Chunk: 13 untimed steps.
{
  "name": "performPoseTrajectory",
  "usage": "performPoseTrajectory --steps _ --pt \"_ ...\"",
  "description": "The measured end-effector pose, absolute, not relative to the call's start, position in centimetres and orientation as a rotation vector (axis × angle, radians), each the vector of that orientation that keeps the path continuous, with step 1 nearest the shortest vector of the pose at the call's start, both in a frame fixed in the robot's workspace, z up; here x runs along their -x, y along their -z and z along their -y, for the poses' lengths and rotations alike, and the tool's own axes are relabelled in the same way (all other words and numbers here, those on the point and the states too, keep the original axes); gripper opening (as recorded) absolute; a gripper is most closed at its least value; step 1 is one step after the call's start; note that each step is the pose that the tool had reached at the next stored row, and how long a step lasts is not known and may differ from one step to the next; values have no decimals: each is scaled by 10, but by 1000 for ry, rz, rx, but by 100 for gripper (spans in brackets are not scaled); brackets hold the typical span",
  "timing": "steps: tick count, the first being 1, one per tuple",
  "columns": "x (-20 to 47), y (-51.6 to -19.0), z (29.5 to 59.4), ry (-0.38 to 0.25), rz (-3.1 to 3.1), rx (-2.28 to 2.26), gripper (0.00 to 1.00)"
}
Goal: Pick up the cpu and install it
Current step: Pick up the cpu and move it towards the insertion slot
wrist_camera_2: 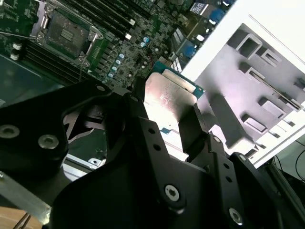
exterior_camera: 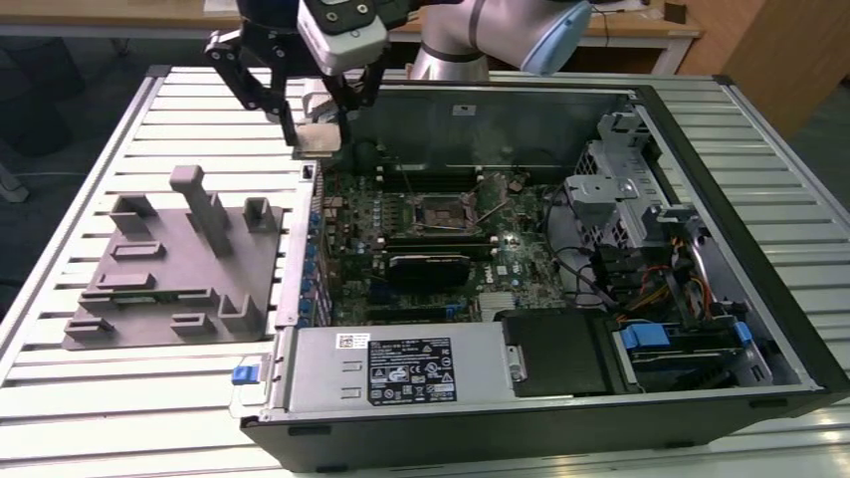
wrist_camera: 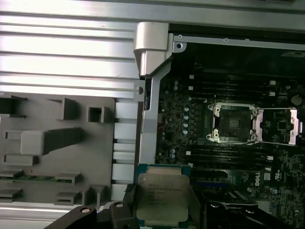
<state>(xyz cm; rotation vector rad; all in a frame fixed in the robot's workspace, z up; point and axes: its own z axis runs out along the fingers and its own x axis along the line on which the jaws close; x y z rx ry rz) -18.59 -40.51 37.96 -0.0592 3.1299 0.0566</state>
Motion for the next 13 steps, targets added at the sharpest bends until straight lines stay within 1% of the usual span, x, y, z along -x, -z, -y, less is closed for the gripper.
performPoseTrajectory --steps 13 --pt "141 -379 401 -57 -3130 59 53"
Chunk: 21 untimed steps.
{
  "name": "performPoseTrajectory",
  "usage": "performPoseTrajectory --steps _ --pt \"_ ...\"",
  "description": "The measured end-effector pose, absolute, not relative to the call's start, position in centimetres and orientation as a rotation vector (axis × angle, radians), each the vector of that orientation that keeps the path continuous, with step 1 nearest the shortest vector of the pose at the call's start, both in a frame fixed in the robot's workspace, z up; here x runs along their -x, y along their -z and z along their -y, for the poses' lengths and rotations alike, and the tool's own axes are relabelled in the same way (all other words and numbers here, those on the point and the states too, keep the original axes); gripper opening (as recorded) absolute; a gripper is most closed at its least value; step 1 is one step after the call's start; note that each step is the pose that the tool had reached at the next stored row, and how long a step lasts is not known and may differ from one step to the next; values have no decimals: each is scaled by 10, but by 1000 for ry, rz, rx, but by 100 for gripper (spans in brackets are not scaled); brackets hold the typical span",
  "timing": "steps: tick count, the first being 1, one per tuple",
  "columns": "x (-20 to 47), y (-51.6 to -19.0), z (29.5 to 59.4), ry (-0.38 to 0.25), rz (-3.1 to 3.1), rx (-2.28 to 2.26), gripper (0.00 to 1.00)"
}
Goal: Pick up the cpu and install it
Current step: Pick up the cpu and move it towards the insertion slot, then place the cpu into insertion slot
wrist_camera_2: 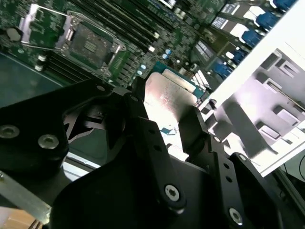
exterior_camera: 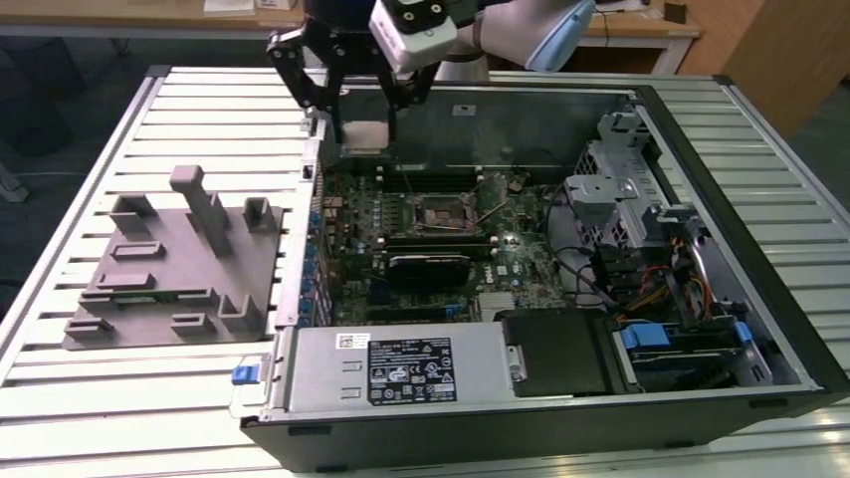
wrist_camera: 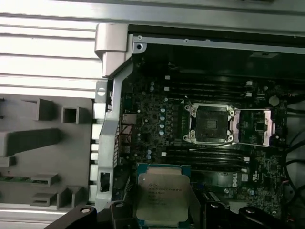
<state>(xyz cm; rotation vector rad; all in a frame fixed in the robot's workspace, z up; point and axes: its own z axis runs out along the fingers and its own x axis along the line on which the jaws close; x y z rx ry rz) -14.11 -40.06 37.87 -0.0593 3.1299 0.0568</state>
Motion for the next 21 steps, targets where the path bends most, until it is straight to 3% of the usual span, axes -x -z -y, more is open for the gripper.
performPoseTrajectory --steps 21 --pt "87 -378 397 -56 -3130 49 53"
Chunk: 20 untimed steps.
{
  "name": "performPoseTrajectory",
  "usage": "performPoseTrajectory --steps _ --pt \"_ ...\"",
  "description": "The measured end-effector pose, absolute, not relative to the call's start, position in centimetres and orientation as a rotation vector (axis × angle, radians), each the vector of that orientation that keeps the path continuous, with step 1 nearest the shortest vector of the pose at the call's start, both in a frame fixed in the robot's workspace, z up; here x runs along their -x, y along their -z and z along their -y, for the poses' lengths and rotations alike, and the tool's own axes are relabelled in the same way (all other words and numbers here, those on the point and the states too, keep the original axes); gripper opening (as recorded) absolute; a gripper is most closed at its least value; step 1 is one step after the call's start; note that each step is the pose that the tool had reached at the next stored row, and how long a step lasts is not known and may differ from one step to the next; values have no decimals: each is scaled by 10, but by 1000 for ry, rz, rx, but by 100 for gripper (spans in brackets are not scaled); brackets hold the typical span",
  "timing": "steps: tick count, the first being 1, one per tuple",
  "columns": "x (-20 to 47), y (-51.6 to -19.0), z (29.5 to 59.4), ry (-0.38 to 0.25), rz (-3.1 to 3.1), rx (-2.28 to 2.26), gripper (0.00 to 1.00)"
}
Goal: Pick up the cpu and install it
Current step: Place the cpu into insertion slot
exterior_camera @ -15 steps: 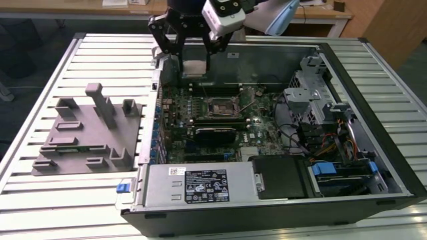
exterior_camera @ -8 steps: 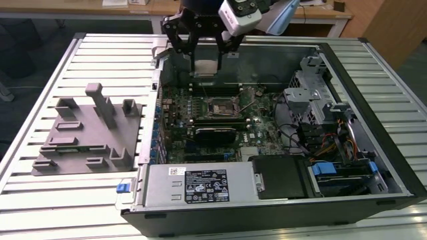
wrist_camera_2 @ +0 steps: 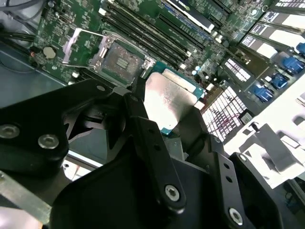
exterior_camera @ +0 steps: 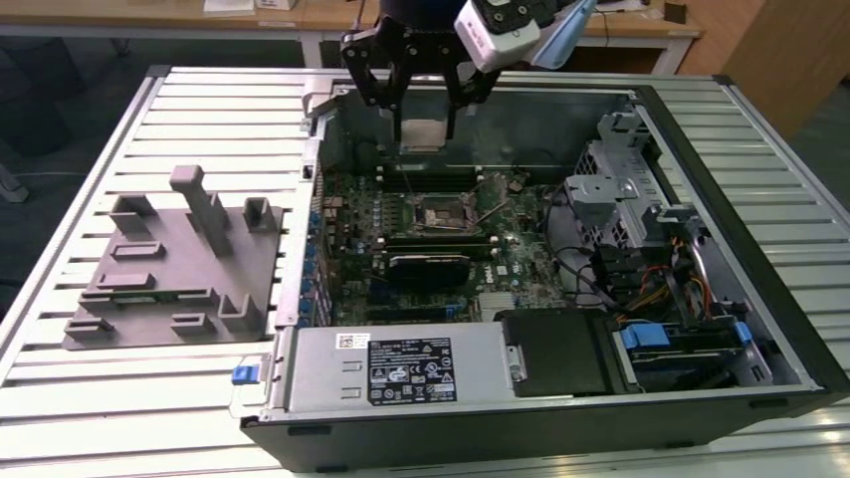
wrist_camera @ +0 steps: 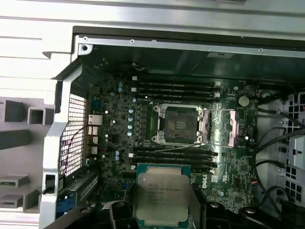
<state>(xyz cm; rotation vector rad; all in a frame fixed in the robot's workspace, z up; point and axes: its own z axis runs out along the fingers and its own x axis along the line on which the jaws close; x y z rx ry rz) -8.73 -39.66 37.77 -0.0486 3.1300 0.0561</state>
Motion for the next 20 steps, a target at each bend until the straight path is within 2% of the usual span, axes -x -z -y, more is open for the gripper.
performPoseTrajectory --steps 20 --pt "85 -376 396 -42 -3111 -309 53"
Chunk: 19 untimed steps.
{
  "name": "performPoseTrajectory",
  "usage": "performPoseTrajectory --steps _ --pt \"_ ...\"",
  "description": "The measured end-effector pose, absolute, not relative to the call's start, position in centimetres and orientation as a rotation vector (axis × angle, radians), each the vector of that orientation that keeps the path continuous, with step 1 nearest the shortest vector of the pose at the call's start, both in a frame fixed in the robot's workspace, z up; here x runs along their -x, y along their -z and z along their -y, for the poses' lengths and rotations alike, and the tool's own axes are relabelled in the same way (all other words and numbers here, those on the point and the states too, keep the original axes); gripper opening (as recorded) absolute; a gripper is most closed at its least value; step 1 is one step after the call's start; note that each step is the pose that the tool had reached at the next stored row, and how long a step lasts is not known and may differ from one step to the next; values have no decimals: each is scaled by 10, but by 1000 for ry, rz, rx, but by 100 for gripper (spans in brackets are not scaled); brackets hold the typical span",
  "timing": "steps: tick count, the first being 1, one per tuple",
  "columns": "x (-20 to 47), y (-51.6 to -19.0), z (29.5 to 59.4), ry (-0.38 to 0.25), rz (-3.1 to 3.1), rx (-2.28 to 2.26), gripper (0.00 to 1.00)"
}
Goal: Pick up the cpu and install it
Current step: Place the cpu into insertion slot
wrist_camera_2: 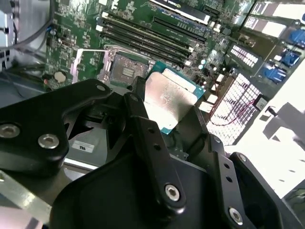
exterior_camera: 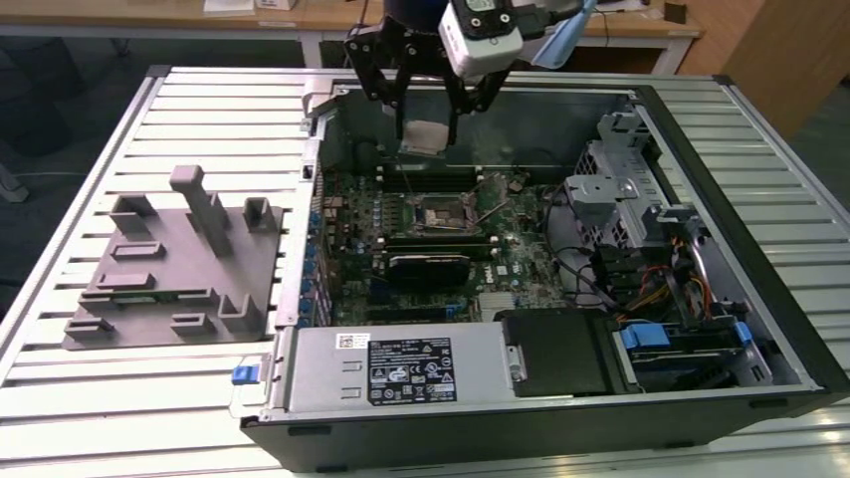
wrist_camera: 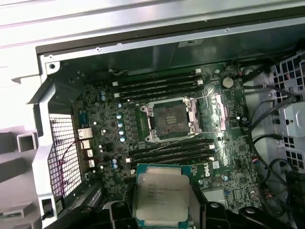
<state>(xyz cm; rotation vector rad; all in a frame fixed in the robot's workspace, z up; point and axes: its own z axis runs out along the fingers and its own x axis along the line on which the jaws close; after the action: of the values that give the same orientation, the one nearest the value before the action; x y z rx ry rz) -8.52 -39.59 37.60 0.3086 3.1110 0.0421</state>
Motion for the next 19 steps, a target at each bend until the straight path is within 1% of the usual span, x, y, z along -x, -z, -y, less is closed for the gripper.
performPoseTrajectory --steps 19 --pt "85 -374 394 -24 -3051 -664 53"
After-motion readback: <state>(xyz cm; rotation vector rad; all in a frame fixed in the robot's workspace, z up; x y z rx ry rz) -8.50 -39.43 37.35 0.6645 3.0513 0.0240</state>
